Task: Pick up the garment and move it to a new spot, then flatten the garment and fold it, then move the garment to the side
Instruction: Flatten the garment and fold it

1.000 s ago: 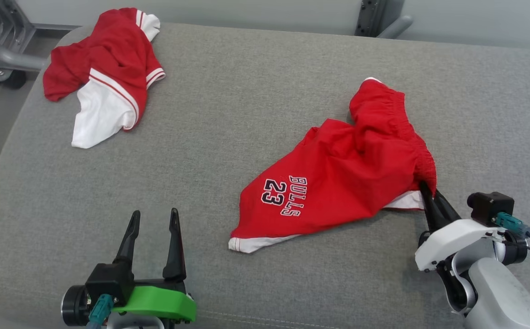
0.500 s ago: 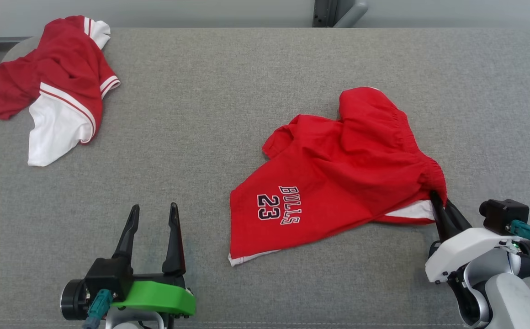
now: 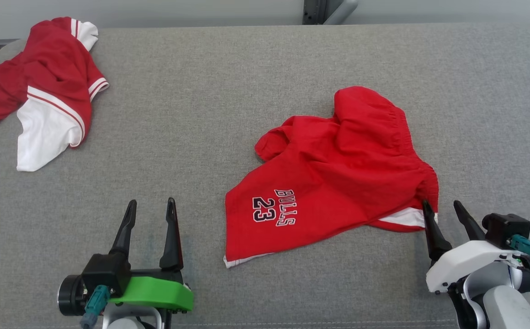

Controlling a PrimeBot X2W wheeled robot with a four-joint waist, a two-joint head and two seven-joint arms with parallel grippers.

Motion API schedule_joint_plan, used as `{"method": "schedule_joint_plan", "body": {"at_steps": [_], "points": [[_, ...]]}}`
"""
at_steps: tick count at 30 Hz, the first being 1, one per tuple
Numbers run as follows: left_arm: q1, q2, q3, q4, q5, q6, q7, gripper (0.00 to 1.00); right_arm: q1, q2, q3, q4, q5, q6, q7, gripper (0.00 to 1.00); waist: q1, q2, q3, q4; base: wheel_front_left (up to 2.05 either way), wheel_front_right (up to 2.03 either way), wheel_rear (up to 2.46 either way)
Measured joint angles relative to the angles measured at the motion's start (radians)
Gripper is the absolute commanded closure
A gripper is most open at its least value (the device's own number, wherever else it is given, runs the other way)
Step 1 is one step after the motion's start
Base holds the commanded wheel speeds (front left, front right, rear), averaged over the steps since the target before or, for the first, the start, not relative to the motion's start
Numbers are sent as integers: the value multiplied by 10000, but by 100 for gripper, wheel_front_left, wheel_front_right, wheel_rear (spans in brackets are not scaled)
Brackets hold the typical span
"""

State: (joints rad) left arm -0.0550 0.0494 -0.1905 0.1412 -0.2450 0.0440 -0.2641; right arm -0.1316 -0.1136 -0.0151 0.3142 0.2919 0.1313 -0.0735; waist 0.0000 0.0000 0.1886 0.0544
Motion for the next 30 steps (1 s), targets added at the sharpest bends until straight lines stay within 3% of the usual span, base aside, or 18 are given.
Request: {"method": "schedule_joint_plan", "body": {"at_steps": [20, 30], "points": [[337, 0, 247, -173, 224, -153, -2, 0, 530, 426, -594, -1588, -1452, 0, -1755, 0, 0, 0, -931, -455, 0, 0, 0], [745, 0, 353, -318, 261, -134, 0, 0, 754, 617, 198, -1860, -1647, 0, -1883, 0, 0, 0, -1375, -268, 0, 0, 0]]}}
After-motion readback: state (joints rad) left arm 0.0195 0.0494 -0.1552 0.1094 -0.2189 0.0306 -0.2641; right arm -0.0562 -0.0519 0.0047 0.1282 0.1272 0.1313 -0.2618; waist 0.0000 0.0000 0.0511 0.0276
